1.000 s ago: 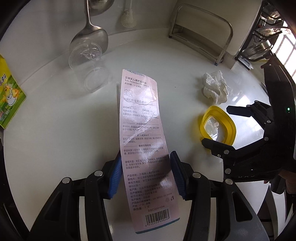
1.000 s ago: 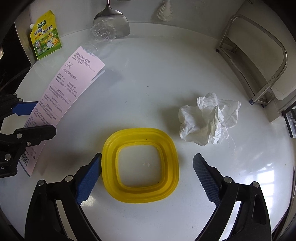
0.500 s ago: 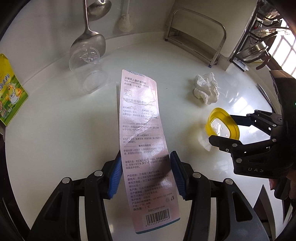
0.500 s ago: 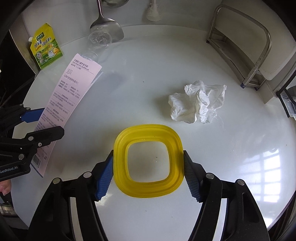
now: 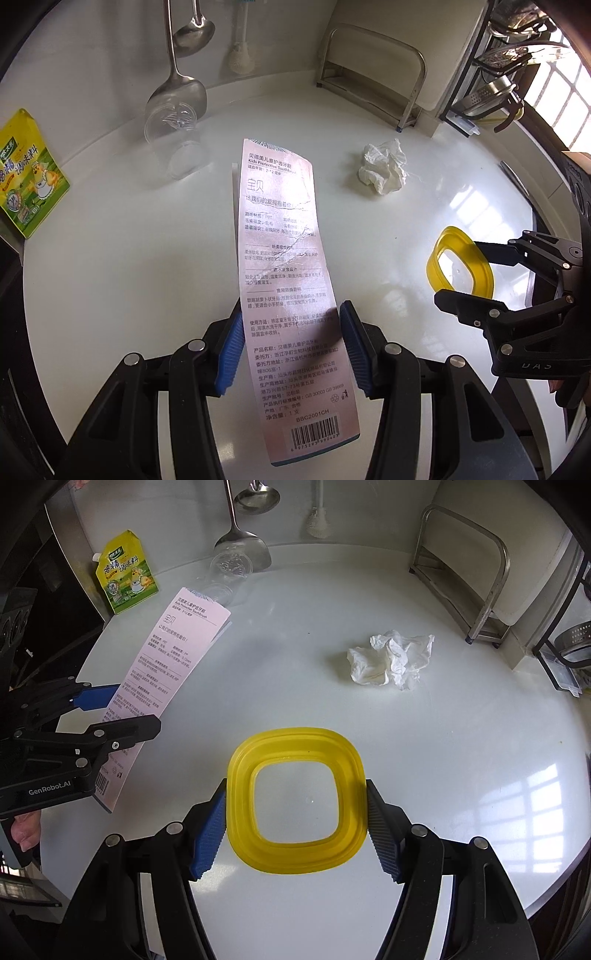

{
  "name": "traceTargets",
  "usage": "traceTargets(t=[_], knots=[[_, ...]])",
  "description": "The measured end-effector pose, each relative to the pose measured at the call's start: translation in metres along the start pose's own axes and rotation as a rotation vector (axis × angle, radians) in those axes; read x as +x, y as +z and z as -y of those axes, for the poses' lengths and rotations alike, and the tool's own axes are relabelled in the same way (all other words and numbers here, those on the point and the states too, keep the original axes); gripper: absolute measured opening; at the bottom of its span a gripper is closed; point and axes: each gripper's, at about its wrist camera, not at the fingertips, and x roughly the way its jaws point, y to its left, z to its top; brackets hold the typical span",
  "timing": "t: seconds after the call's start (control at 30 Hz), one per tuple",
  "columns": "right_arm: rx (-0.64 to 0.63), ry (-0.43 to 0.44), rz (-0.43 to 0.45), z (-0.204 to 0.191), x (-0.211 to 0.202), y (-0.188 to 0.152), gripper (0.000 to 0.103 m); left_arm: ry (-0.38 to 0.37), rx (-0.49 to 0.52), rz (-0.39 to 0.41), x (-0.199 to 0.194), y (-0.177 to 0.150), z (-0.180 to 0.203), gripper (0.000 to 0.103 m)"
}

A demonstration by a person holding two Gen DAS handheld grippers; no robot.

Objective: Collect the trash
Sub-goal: 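Carry the pink leaflet and yellow ring over the grey bin with both tools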

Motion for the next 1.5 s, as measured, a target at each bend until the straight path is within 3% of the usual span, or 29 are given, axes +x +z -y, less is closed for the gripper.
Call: traceTargets(t=[0.67,1.5], knots=[[0.024,0.021,0.021,0.002,-0.059,-0.084,0.066,-0.004,0.029,0.002,-0.036,-0.051,0.06,0.048],[0.065,0.046,0.003,0.0,-0.087,-0.177,0.066,-0.04,0.067,-0.02,-0.049,-0.09,0.111,0.048]])
